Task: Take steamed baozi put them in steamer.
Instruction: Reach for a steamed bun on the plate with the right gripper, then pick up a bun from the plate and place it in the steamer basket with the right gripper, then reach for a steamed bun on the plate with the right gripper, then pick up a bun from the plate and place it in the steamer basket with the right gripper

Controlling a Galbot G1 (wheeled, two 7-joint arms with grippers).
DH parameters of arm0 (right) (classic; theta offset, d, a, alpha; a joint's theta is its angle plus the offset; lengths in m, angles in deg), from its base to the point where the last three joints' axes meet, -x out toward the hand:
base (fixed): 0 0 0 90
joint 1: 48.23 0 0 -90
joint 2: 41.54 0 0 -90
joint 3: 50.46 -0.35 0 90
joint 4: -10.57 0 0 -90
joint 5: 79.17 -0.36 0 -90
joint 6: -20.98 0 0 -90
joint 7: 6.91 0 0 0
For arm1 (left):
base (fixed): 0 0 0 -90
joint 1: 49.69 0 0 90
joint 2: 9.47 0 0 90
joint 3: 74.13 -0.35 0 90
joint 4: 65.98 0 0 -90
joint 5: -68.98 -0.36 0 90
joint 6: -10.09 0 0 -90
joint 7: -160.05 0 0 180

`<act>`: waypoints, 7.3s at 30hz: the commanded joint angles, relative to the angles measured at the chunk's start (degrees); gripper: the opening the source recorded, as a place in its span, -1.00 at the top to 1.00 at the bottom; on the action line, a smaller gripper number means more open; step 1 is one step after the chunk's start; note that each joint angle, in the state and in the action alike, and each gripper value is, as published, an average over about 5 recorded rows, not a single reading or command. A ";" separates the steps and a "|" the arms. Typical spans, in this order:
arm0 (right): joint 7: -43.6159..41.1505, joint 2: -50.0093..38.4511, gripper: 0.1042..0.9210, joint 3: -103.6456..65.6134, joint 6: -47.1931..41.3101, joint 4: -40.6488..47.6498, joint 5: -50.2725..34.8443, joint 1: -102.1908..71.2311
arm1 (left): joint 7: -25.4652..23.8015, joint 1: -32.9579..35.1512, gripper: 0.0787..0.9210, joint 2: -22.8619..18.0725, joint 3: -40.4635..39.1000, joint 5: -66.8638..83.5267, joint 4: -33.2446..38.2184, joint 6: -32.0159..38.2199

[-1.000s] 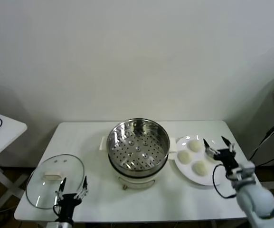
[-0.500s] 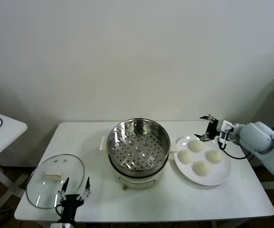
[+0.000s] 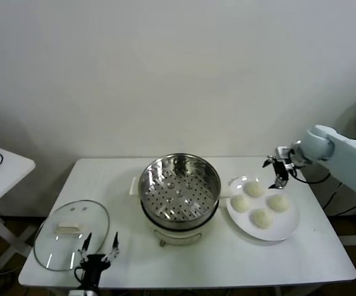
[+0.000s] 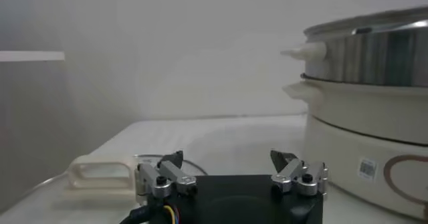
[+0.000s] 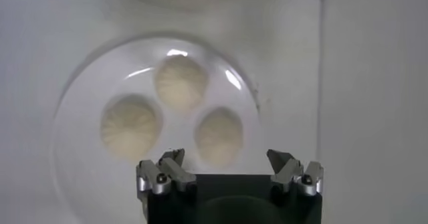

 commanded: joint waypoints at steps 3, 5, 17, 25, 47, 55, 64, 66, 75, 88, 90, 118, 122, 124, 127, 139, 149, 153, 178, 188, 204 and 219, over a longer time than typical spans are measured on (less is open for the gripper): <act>-3.77 10.97 -0.76 7.40 2.85 15.39 0.90 0.43 | -0.02 -0.39 -0.77 0.27 0.27 -0.36 -2.10 0.46; -2.95 12.40 -0.76 5.29 2.98 17.43 1.18 -1.66 | 0.05 -0.62 -0.77 0.34 0.37 -0.39 -2.65 0.72; 1.26 19.24 -0.76 -5.71 5.48 27.21 6.17 -10.45 | 0.28 -1.24 -0.77 0.73 0.72 -0.23 -4.79 1.86; 0.93 19.83 -0.65 -7.40 5.21 27.89 9.75 -12.01 | 0.29 -1.24 -0.77 0.76 0.84 -0.20 -5.06 1.87; -3.45 10.36 -0.24 16.27 7.75 -3.93 -12.62 26.37 | 0.73 -0.29 -0.77 1.02 1.08 -0.52 -3.70 2.37; -1.62 15.28 -0.24 22.76 20.07 -18.28 -15.86 40.49 | 1.66 -0.26 -0.77 0.86 0.88 -1.04 -4.00 3.16; 5.51 27.36 -0.24 22.80 28.89 -18.88 -3.28 32.15 | 1.96 -0.87 -0.77 0.25 0.76 -1.89 -5.12 3.89; 6.20 28.90 -0.24 21.87 29.89 -16.93 0.77 28.50 | 1.97 -1.00 -0.77 0.13 0.74 -2.02 -5.22 4.01; 8.26 34.12 -0.24 17.65 36.28 -2.50 18.78 15.57 | 1.97 -1.34 -0.77 0.10 0.84 -2.26 -5.59 4.27; 9.53 37.59 -0.25 15.64 39.86 7.86 20.18 9.86 | 2.09 -1.54 -0.77 0.19 1.44 -2.36 -6.76 4.93; 10.07 37.75 -0.28 15.41 40.24 8.39 20.14 9.52 | 2.10 -1.60 -0.77 0.15 1.49 -2.36 -6.73 4.92; 11.52 3.70 -0.76 43.33 -13.03 -21.94 -29.35 35.15 | 2.18 0.02 -0.77 0.24 1.34 -3.63 -5.32 4.94; 14.57 1.15 -0.76 36.47 -17.84 -23.84 -29.08 24.93 | 2.09 -0.01 -0.77 0.32 1.29 -4.10 -5.77 4.96; 15.59 1.17 -0.76 32.12 -19.41 -22.94 -28.67 19.25 | 2.04 -0.02 -0.77 0.40 1.41 -4.30 -6.05 4.91; 16.15 2.00 -0.76 25.92 -20.42 -19.76 -27.02 11.13 | 1.94 0.06 -0.77 0.58 1.71 -4.53 -6.42 4.84; 14.33 6.07 -0.76 17.55 -17.08 -6.42 -16.81 0.03 | 1.84 0.14 -0.77 0.78 2.13 -5.52 -8.32 4.99; 14.62 8.05 -0.67 15.01 -15.07 -1.83 -15.79 -2.60 | 1.98 -0.48 -0.77 0.54 2.05 -6.27 -9.57 5.32; 14.91 8.82 -0.52 14.21 -14.55 -0.37 -15.23 -3.60 | 2.12 -0.49 -0.77 0.60 2.27 -6.26 -9.62 5.38; 11.29 -4.61 -0.14 32.82 -13.85 -22.13 -31.54 32.15 | 2.60 1.15 -0.77 0.01 1.52 -7.98 -7.27 6.19; 11.31 0.64 -0.14 28.09 -19.69 -31.11 -49.25 48.28 | 2.61 0.97 -0.77 0.11 0.64 -8.85 -7.42 6.47; 18.82 24.08 -0.14 15.20 -25.09 -20.56 -44.71 20.19 | 2.53 0.71 -0.77 0.87 1.59 -8.58 -7.60 6.58; 17.40 37.87 -0.14 12.06 -23.06 -3.08 -35.10 6.45 | 2.27 0.18 -0.77 0.88 1.77 -8.62 -9.57 6.86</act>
